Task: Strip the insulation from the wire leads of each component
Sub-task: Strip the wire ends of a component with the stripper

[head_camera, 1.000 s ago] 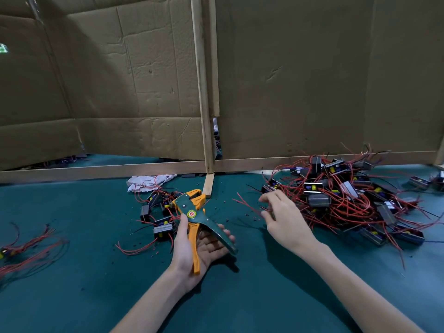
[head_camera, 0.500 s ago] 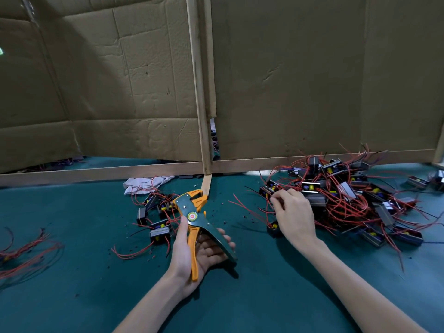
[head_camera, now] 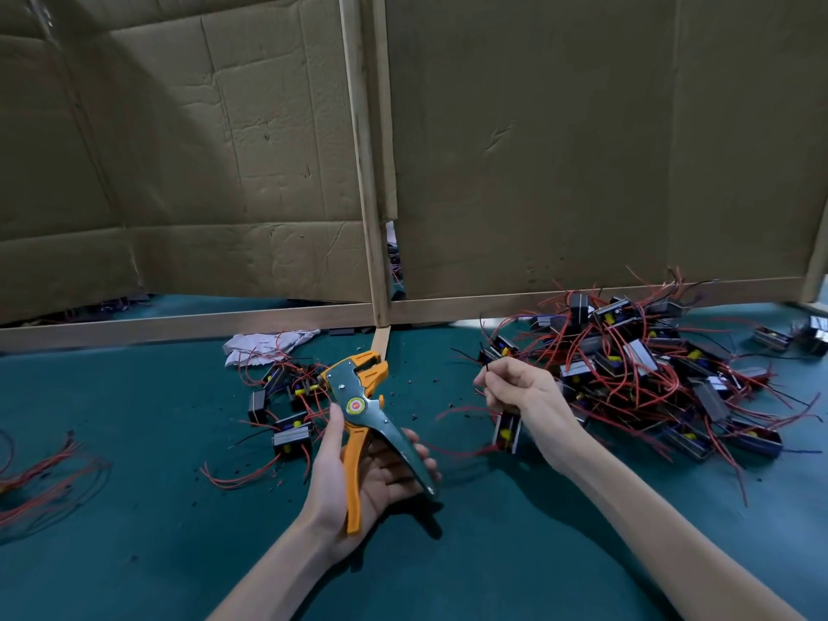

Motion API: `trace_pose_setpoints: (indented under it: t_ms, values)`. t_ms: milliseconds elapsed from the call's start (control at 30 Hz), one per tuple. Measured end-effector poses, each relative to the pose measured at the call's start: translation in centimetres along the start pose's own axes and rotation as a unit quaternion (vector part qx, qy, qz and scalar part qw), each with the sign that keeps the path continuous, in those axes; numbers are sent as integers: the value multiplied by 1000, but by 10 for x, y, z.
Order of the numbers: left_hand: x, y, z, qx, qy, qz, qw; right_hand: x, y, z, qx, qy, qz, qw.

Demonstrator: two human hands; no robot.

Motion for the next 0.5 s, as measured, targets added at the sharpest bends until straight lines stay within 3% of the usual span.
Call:
trace_pose_setpoints:
  t_ms: [200, 500]
  values:
    - [-2, 3, 3, 40, 11, 20, 999, 11, 5, 1, 67, 13, -27, 997]
    - [-9, -2, 7, 19, 17, 17, 1000, 15, 5, 7, 119, -123, -96, 981]
Point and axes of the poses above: each hand's wrist, its own y-axis away from the middle knuckle, its own z-axis out of the back of the hand, x = y × z, the point moved 3 cm from there along -y, towards the middle knuckle, and after that the axes turned 15 degrees about -x, right-handed, at the moved point
